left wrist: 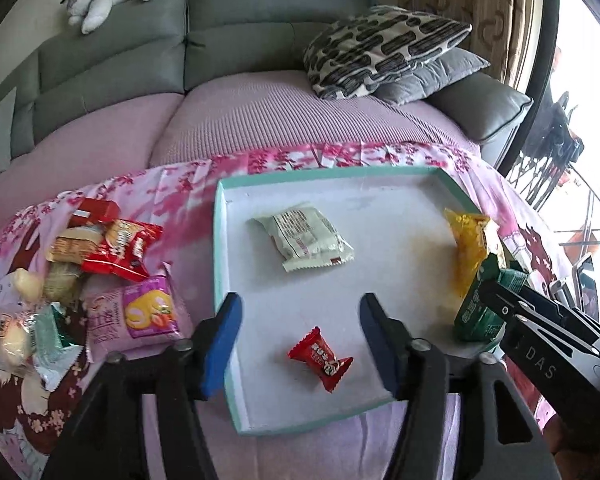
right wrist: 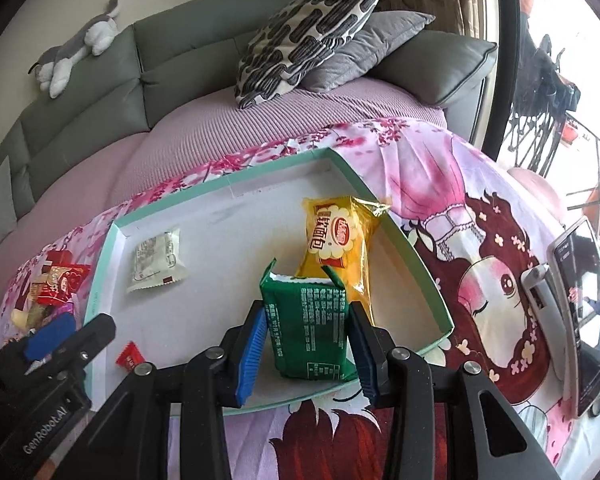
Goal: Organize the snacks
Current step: 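Carry both into the teal tray and open both tools to release them, then lift both open tools away from the tray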
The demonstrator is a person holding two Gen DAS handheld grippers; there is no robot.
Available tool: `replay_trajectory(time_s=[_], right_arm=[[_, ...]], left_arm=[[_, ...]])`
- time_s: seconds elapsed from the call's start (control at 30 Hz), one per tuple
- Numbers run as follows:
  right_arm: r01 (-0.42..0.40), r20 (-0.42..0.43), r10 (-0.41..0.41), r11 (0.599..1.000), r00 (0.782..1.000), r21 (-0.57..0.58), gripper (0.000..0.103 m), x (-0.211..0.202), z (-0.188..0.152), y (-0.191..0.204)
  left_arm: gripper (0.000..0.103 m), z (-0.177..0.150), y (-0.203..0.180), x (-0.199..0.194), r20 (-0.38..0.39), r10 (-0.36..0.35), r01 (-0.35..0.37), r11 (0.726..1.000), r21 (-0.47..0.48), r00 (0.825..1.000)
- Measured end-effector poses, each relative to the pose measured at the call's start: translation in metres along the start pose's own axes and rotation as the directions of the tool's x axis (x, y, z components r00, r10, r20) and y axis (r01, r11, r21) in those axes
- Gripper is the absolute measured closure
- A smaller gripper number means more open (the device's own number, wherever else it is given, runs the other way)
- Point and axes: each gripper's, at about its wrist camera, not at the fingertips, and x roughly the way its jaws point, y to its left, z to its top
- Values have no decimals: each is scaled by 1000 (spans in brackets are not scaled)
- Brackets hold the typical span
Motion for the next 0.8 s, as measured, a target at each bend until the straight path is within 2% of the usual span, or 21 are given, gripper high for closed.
replay_trajectory(time_s=[0.17,0.3,0.37,0.4,0.43,0.47,0.53,0.57,0.6,0.67,0.73,0.8], right_arm=[[4,6,-4,1000,1000,-8,59,-3,1,1],[9,3,-8,1000,1000,-19,59,-2,1,4],[10,0,-10,1000,1000,-23,53,-1,1,5],[13,-3,-13,999,1000,-29,50,0,1,6],[16,-4,-16,999,1000,-31,46,1,1,6],[16,-5,-16,999,1000,-35,46,1,0,7],[14,-8,-14,999,1000,-39,44,2,0,8],[15,-8,-16,999,1000,-40,38,3,0,9],[21,-6,-21,999,1000,-40,34,3,0,9],[29,-3,-29,999,1000,-44,14,4,0,8],[34,-3,-34,998,999,-51,0,6,-1,8],[38,-10,-38,998,999,-54,0,8,-1,7]], left_arm=[[33,2,11,-4,17,59,-59,997,-42,998],[33,0,25,2,-9,91,-91,992,-93,996],[33,-1,31,5,-24,123,-125,986,-112,992],[27,-2,34,7,-28,139,-141,983,-119,990],[15,-2,38,8,-32,174,-177,976,-131,984],[11,-3,41,8,-30,201,-203,969,-138,979],[9,-4,46,7,-19,241,-242,959,-150,970],[8,-5,48,7,-17,255,-254,954,-157,967],[3,-6,51,8,-21,269,-269,948,-169,963],[0,-8,55,11,-33,272,-274,945,-179,962],[0,-10,59,14,-49,284,-289,939,-187,957],[0,-10,59,14,-52,295,-300,935,-188,954]])
